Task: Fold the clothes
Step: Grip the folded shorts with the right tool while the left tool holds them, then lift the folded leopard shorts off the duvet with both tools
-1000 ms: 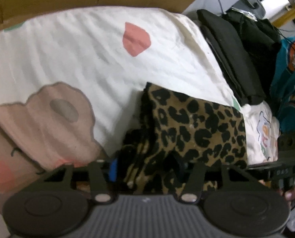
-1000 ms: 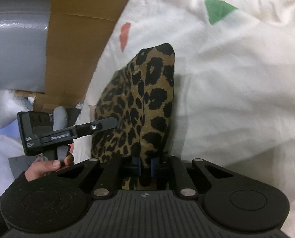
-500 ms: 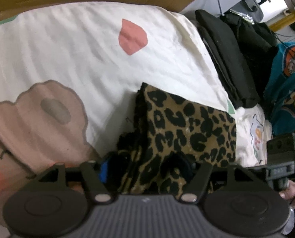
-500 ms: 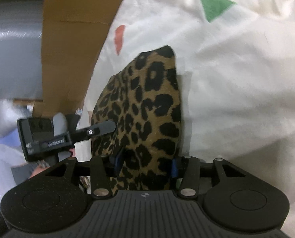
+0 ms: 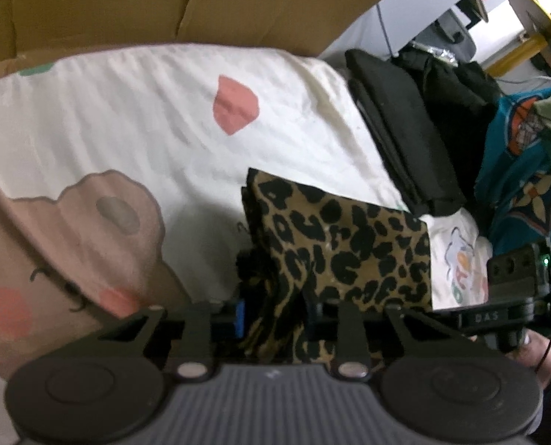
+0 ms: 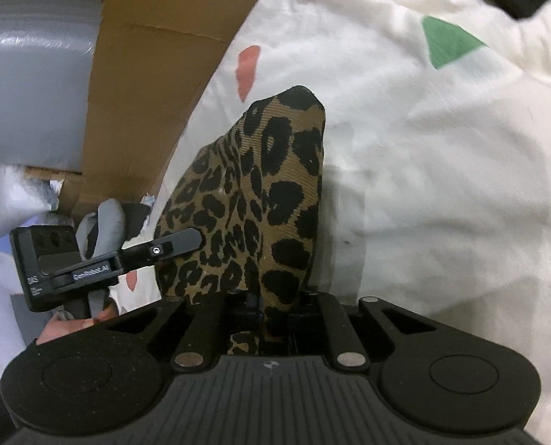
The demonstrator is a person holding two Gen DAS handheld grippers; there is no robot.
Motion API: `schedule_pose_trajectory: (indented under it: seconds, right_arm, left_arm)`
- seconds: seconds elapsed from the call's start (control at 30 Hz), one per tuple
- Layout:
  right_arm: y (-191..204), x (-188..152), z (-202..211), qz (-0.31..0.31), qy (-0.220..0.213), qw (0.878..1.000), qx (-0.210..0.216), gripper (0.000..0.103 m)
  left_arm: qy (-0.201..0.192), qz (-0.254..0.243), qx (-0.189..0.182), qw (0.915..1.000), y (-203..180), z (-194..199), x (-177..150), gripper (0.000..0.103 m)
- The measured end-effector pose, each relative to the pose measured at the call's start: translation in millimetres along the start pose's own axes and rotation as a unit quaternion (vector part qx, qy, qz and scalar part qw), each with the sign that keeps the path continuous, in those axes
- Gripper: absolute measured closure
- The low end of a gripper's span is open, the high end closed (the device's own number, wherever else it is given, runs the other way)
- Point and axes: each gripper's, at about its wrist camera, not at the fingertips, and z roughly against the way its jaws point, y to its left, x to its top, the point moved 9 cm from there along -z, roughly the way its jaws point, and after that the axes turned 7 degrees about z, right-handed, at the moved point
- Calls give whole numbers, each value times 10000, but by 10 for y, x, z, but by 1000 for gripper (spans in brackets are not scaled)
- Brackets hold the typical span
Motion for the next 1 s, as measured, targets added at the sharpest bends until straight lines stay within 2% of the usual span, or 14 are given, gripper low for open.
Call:
schedule_pose_trajectory:
  seconds: [0.23, 0.4, 0.73, 1.0]
  right_arm:
    - [343, 107, 192, 557, -66, 9984, -110, 97]
    - [733, 246, 363, 992, -206, 9948, -135, 98]
    - [1560, 635, 1007, 1994, -601, 9778, -240, 98]
    - [2252, 957, 1691, 2524, -920, 9631, -167, 98]
  left_arm:
    - [-604, 146, 114, 9980, -156, 396, -45, 78]
    - [-1020, 250, 180, 9943, -341, 746, -18, 78]
    - [-1934, 414, 246, 9799, -904, 1496, 156, 79]
    - [-2448, 453, 291, 9681, -1494, 2069, 354, 79]
